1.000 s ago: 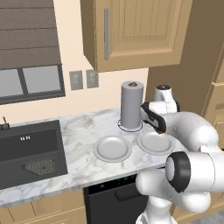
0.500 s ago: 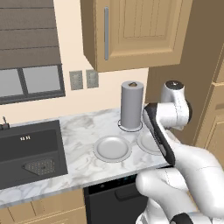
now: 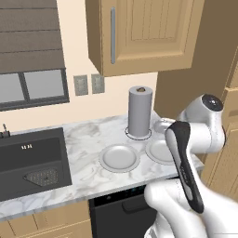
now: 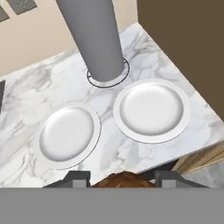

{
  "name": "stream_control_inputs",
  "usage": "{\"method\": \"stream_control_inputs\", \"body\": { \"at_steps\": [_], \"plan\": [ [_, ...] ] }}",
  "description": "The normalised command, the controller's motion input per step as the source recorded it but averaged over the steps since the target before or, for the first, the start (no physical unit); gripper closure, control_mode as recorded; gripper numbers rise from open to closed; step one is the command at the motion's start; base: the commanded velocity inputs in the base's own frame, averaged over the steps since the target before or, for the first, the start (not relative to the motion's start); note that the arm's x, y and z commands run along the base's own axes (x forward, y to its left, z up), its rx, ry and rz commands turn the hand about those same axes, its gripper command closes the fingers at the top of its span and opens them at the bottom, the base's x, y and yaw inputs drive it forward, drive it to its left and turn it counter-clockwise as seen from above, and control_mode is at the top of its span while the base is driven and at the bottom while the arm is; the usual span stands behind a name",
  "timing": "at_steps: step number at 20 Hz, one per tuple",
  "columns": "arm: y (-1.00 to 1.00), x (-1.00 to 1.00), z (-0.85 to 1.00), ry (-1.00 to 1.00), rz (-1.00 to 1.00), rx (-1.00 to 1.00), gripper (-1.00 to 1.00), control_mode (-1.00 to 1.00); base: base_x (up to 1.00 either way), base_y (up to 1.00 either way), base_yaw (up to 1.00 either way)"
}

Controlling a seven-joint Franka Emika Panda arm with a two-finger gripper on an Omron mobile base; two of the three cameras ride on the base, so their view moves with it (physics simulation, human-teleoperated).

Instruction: Move the dessert items from the plate to the tray.

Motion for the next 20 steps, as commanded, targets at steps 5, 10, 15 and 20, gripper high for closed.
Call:
{"method": "stream_control_inputs", "body": {
  "at_steps": [5, 10, 15, 20],
  "plan": [
    [0.14, -0.13, 0.73, 0.22, 0.21, -0.02, 1.0, -1.0, 0.0, 0.0, 0.0],
    [0.04, -0.08, 0.29, 0.25, 0.04, -0.05, 1.0, -1.0, 0.0, 0.0, 0.0],
    [0.0, -0.2, 0.0, 0.0, -0.06, -0.22, 1.0, -1.0, 0.0, 0.0, 0.0],
    [0.0, -0.4, -0.01, -0.06, -0.05, -0.11, 1.0, -1.0, 0.0, 0.0, 0.0]
  ]
}}
